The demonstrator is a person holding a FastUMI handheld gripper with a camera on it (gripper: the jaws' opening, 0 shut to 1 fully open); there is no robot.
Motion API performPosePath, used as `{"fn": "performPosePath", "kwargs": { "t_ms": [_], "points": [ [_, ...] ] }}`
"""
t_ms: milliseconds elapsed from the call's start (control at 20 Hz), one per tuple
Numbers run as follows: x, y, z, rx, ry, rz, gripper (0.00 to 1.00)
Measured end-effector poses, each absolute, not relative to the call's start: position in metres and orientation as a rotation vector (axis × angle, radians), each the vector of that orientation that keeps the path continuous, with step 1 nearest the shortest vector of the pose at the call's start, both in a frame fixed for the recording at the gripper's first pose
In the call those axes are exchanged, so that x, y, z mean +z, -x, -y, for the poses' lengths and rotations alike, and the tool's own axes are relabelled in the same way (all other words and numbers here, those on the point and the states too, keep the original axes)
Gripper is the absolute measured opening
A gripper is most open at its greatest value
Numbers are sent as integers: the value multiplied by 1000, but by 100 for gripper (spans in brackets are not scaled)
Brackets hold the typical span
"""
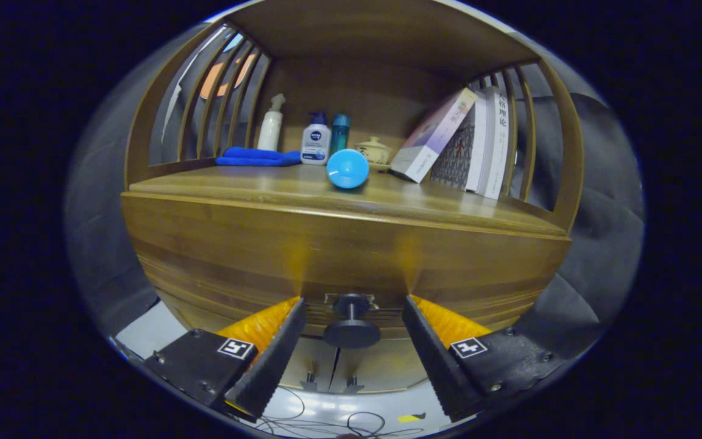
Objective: Pull open the drawer, take out the items inside it, and place them on the countertop above the cabinet.
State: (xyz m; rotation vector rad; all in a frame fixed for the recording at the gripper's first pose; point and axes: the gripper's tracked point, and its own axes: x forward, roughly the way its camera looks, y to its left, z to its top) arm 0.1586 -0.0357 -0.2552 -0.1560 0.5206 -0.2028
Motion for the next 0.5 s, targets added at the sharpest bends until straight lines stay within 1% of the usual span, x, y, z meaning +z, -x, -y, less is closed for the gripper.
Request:
{"fn": "performPosePath", "kwargs": {
  "t_ms": [100, 250, 500],
  "points": [
    [-255, -154, 31, -147, 134, -541, 100],
    [-236, -149, 26, -139, 127, -505, 100],
    [-163, -109, 13, -96, 101, -369, 100]
  ]
}}
